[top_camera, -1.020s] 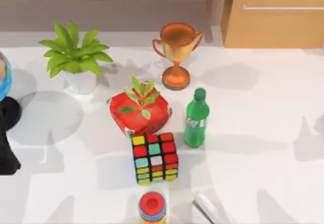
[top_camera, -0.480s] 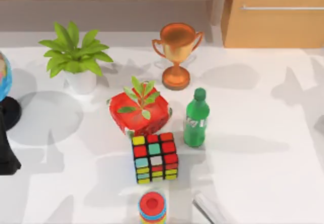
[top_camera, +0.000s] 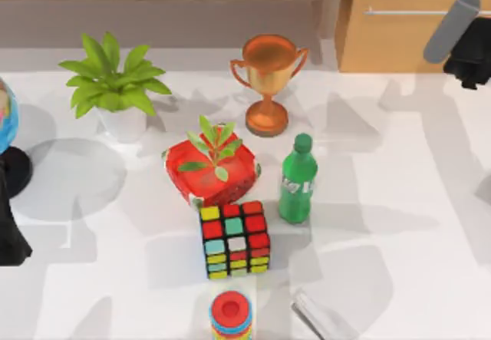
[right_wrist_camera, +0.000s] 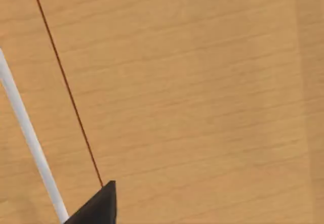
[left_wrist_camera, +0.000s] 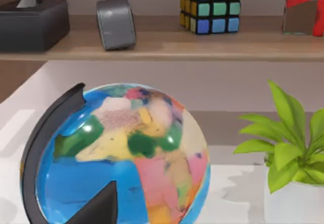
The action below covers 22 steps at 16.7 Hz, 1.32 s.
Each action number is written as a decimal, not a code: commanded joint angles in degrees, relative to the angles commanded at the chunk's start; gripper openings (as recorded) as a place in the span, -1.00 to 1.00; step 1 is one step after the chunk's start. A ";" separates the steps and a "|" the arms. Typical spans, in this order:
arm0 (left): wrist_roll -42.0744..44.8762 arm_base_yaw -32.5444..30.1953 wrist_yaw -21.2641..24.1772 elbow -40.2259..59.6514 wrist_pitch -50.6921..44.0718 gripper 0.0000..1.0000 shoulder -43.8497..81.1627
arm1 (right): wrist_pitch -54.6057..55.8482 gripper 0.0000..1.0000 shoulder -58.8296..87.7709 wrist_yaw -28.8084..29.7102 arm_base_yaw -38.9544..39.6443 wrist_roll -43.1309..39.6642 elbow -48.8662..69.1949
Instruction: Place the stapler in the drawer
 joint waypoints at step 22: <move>0.00 0.00 0.00 0.00 0.00 1.00 0.00 | 7.61 1.00 23.66 2.27 1.32 -12.77 14.65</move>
